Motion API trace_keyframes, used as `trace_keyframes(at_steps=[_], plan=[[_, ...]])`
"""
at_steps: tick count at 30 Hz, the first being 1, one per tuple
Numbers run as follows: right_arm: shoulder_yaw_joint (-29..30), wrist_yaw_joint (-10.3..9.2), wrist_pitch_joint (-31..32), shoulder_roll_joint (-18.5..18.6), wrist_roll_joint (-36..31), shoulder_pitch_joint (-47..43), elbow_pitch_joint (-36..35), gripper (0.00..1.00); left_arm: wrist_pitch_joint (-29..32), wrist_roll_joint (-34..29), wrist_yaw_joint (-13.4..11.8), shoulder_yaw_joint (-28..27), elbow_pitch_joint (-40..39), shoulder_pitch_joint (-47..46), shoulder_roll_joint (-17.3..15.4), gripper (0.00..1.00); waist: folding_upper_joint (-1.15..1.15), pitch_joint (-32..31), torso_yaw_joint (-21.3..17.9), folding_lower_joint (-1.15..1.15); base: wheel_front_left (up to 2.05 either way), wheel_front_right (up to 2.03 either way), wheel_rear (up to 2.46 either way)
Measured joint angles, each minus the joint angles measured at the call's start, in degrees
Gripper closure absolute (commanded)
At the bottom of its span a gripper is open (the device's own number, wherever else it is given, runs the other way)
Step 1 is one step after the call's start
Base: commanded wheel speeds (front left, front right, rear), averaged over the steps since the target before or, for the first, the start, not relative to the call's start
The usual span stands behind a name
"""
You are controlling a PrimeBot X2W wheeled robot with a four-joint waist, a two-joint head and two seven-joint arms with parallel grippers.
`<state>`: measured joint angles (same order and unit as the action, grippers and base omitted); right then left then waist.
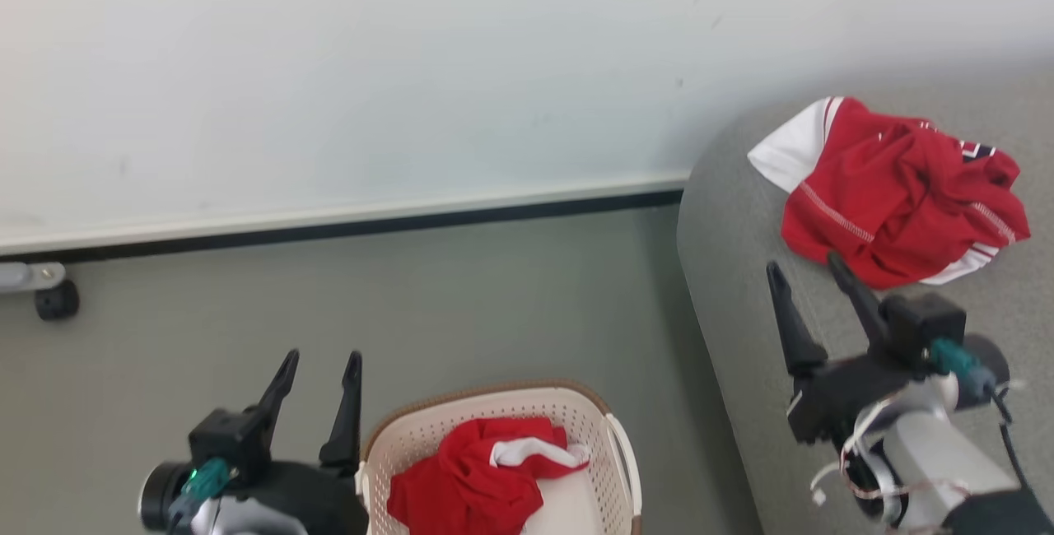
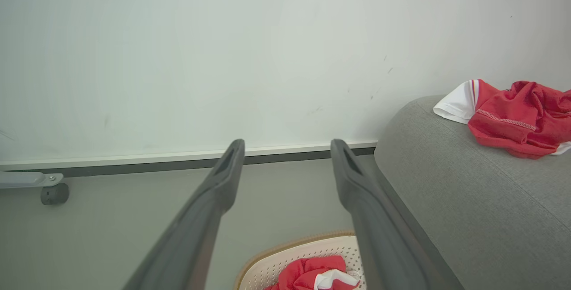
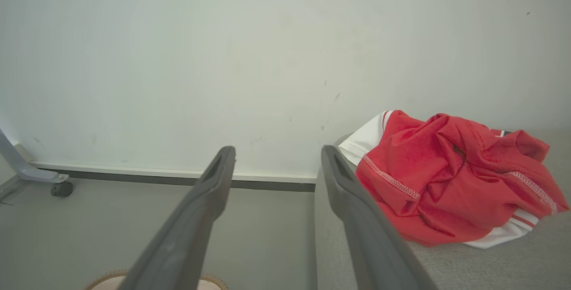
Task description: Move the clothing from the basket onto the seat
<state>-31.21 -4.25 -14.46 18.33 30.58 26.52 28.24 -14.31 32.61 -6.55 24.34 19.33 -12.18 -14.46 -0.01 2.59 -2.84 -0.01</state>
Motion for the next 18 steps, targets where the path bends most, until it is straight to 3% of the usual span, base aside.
trace_keyframes(at_steps=[18], plan=[[4.1,-2.69,0.0,0.9,-5.0,-16.5,-15.2,0.0,0.0,-1.5,-0.5,-4.0,-5.7,10.0,-0.4,0.0,0.01,-5.7,-0.2,0.01,0.0,0.0,0.0]])
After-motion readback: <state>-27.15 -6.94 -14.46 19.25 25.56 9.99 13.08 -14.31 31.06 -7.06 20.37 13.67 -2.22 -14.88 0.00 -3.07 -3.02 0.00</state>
